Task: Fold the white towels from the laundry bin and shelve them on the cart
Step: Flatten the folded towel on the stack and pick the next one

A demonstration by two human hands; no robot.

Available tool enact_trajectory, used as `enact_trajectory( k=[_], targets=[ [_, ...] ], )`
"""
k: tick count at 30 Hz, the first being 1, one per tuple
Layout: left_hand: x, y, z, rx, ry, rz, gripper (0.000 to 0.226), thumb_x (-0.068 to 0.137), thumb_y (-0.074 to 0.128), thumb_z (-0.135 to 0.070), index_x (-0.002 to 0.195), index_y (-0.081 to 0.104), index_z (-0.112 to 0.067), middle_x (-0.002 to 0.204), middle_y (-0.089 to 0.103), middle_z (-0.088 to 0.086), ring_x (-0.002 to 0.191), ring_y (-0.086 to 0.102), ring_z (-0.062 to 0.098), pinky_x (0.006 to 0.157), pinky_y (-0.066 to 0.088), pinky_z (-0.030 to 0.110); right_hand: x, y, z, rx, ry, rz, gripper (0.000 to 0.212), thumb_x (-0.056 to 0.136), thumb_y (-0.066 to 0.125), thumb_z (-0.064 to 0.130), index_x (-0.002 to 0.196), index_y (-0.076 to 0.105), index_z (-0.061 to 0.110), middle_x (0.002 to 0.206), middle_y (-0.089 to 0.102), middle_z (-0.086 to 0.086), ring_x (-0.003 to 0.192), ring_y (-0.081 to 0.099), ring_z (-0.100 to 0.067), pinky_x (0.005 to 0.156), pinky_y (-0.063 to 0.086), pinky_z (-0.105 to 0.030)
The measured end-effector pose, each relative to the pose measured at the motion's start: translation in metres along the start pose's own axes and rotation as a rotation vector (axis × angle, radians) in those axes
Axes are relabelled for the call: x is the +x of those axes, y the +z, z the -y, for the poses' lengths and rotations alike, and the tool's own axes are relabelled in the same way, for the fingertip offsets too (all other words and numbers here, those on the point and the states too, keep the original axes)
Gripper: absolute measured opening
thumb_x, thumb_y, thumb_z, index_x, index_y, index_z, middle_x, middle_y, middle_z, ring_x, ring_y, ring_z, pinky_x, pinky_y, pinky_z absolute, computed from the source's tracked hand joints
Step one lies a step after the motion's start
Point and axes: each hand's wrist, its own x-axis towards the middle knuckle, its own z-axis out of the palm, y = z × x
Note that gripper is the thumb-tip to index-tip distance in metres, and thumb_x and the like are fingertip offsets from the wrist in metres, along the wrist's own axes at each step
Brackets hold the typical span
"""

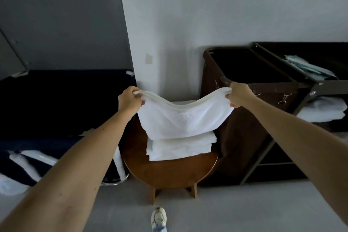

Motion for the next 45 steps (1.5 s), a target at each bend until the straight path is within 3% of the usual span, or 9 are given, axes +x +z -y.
enact_trajectory(
  k=[6,11,14,22,25,30,34,38,45],
  targets=[
    [0.025,0.018,0.015,0.059,-0.038,0.024,0.020,0.094,0.044,-0.005,0.108,0.058,-0.007,0.098,0.063,0.010,0.072,0.064,0.019,0.063,0.052,0.021,0.027,0.027,-0.002,-0.129,0.042,-0.033,0.031,0.094,0.046,0.006,0.123,0.044,-0.006,0.110,0.060,-0.024,0.094,0.062,-0.037,0.068,0.047,-0.034],
    [0.075,0.041,0.041,0.112,-0.094,0.026,0.021,0.091,0.046,-0.008,0.108,0.058,-0.008,0.103,0.064,0.014,0.088,0.067,0.029,0.083,0.054,0.038,0.068,0.050,0.012,-0.289,0.087,0.030,0.046,0.085,0.066,0.012,0.122,0.046,-0.007,0.116,0.059,-0.016,0.103,0.062,-0.031,0.071,0.045,-0.027],
    [0.112,0.061,0.059,0.140,-0.130,0.039,0.023,0.092,0.046,-0.010,0.110,0.058,-0.009,0.109,0.063,0.014,0.092,0.065,0.032,0.085,0.054,0.042,0.105,0.073,0.017,-0.350,0.087,0.006,0.043,0.090,0.056,0.005,0.129,0.039,-0.007,0.125,0.054,-0.020,0.112,0.057,-0.032,0.080,0.045,-0.028],
    [0.229,0.121,0.100,0.216,-0.200,0.144,0.026,0.089,0.049,-0.007,0.113,0.059,-0.007,0.108,0.064,0.015,0.098,0.062,0.031,0.079,0.051,0.034,0.222,0.133,0.034,-0.410,0.124,0.033,0.036,0.092,0.047,-0.002,0.127,0.039,-0.006,0.125,0.053,-0.026,0.115,0.055,-0.036,0.089,0.047,-0.035],
    [0.264,0.145,0.118,0.164,-0.245,0.227,0.028,0.088,0.056,-0.003,0.115,0.057,-0.007,0.108,0.063,0.010,0.095,0.060,0.023,0.067,0.046,0.017,0.262,0.152,0.033,-0.441,0.178,0.070,0.044,0.093,0.047,0.001,0.134,0.033,-0.003,0.130,0.049,-0.025,0.118,0.053,-0.034,0.091,0.046,-0.033],
    [0.291,0.186,0.146,0.148,-0.226,0.369,0.038,0.098,0.045,-0.011,0.136,0.047,-0.015,0.133,0.053,0.010,0.096,0.050,0.016,0.071,0.031,0.007,0.307,0.192,0.022,-0.364,0.223,0.206,0.040,0.095,0.042,0.004,0.134,0.036,0.001,0.130,0.048,-0.024,0.117,0.050,-0.038,0.091,0.043,-0.039],
    [0.299,0.201,0.157,0.184,-0.275,0.450,0.039,0.099,0.043,-0.014,0.139,0.044,-0.015,0.134,0.051,0.013,0.104,0.052,0.023,0.077,0.034,0.014,0.315,0.223,0.010,-0.349,0.217,0.328,0.014,0.094,0.042,0.007,0.101,0.054,0.006,0.122,0.053,-0.021,0.110,0.054,-0.036,0.076,0.040,-0.031],
    [0.305,0.205,0.162,0.200,-0.289,0.477,0.038,0.098,0.045,-0.015,0.137,0.047,-0.016,0.137,0.051,0.007,0.126,0.048,0.024,0.094,0.036,0.022,0.320,0.244,0.003,-0.324,0.248,0.387,0.037,0.094,0.043,0.014,0.130,0.047,0.005,0.131,0.050,-0.017,0.117,0.051,-0.034,0.092,0.045,-0.033],
    [0.259,0.196,0.190,0.305,-0.368,0.513,0.040,0.098,0.044,-0.029,0.136,0.048,-0.016,0.135,0.053,0.008,0.119,0.051,0.025,0.098,0.039,0.030,0.287,0.261,-0.017,-0.315,0.121,0.456,0.039,0.094,0.049,0.018,0.132,0.048,0.007,0.134,0.045,-0.017,0.120,0.047,-0.032,0.093,0.042,-0.032]
  ],
)
